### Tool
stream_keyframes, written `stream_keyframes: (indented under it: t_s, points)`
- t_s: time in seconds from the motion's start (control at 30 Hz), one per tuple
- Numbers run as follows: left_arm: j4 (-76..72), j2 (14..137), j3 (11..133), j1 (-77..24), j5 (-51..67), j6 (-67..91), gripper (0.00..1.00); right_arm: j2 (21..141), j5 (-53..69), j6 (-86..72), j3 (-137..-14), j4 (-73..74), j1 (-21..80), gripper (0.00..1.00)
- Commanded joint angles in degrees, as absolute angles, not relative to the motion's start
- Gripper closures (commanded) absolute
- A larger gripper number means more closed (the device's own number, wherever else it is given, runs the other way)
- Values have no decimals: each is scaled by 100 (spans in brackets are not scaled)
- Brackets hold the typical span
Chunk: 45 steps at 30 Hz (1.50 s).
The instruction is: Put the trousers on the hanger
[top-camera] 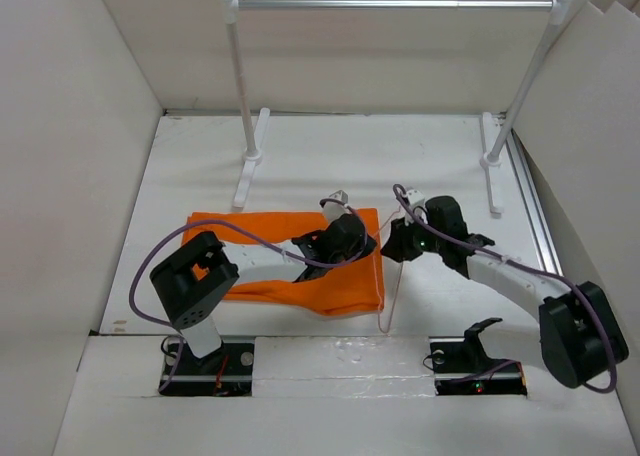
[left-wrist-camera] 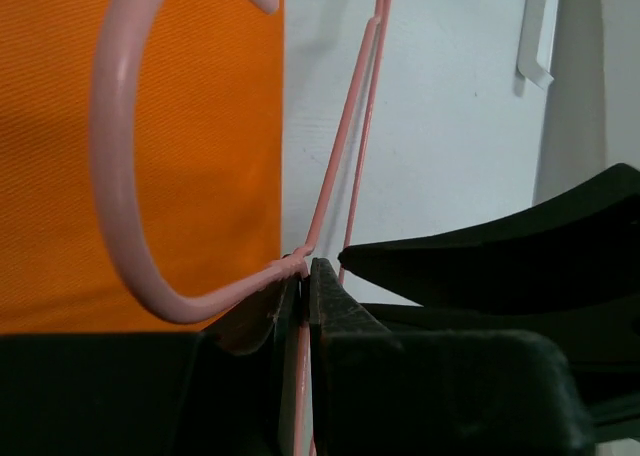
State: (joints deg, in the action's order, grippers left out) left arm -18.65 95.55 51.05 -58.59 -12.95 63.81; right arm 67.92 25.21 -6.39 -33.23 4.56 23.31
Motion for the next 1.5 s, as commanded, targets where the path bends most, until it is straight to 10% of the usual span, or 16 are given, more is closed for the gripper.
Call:
stream_keyframes:
  t_s: [0.0, 0.37, 0.5, 0.9, 1.47]
  points:
    - [-2092, 9632, 5019, -5845, -1749, 6556, 100, 7101, 2400, -922, -3103, -597, 2373, 58]
    - [-1881, 9782, 4983, -5897, -1934, 6522, 100, 8243, 2504, -1292, -2778, -1677, 2619, 43]
    - [-1627, 9817, 5053, -5897, -2100, 6416, 100, 8368, 2953, -1643, -2558, -2197, 2619, 100]
    - [-985, 9422, 4834, -5696, -2681, 5959, 100, 5346, 3216, -1153, -2583, 359, 1241, 100]
    - [-457, 8332, 4122, -5317, -3225, 5063, 100, 5562, 3516, 324, -3041, 1609, -800, 100]
